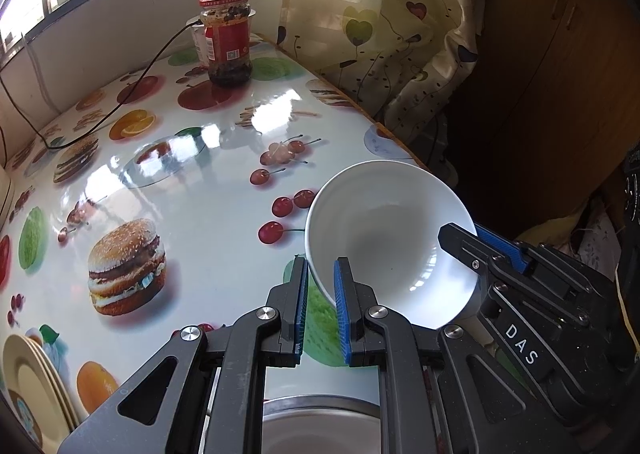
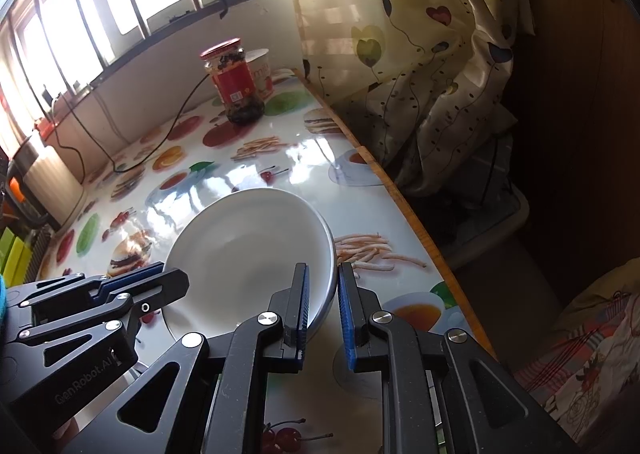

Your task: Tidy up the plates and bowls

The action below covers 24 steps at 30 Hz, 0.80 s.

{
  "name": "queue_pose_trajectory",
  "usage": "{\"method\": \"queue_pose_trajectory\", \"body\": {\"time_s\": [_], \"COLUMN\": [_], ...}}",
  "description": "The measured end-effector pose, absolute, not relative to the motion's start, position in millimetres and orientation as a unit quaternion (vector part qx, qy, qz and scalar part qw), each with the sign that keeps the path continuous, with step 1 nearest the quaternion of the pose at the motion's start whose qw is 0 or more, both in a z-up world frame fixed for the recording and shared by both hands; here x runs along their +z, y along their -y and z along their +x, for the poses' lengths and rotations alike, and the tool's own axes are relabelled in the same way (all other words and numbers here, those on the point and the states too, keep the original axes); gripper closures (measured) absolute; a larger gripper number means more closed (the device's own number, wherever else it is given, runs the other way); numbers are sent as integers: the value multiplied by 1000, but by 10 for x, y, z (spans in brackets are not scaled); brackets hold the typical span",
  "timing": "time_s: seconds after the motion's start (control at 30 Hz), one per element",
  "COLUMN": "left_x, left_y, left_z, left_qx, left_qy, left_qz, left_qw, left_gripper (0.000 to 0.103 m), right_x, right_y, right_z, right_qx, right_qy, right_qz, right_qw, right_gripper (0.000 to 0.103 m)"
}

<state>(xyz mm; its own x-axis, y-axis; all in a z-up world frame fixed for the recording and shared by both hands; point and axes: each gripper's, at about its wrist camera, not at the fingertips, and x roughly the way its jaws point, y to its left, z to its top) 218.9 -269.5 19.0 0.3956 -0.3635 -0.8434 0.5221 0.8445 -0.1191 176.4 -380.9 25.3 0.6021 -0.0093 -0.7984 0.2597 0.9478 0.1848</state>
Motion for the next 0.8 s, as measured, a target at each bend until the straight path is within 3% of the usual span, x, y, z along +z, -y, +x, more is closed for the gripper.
{"method": "queue_pose_trajectory", "body": {"time_s": [0.8], "left_x": [389], "left_y": [2607], "left_z": [2037], "left_qx": [-271], "left_qy": [-459], "left_qz": [73], "left_qw": [843], "left_gripper": [89], "right_x": [450], "right_y": [3762], "right_z": [1601], "right_qx": [-76], "right_qy": [-418], "right_qz": [137], "right_qw": [895], "right_gripper": [88]}}
